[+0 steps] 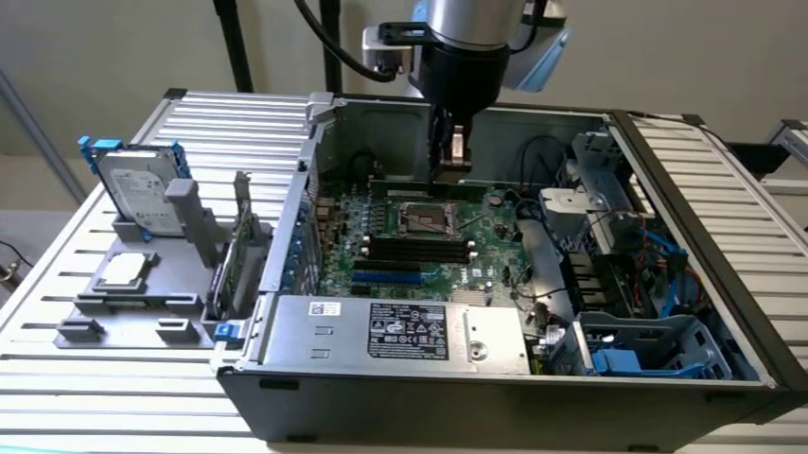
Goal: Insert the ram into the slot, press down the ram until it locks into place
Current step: 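Insert the ram into the slot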
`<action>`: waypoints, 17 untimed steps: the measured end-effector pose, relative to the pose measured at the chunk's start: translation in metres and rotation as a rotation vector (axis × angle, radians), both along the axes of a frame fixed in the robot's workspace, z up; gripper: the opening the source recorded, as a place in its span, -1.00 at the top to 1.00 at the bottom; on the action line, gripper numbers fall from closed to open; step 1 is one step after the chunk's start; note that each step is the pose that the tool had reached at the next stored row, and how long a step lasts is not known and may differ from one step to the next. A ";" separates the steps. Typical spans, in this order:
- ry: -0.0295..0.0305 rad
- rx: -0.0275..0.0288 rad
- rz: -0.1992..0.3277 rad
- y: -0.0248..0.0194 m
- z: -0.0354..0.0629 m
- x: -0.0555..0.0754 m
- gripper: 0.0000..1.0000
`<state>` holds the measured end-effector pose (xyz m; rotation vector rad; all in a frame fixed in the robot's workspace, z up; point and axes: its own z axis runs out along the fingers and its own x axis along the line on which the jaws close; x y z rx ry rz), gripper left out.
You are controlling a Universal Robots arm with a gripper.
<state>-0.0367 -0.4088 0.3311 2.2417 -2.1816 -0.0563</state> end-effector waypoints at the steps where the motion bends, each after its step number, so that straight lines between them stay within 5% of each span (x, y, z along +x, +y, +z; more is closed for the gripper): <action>1: 0.0000 0.0001 0.000 0.0003 -0.0020 0.000 0.73; 17: 0.0000 0.0000 0.000 0.0104 -0.0310 0.000 0.73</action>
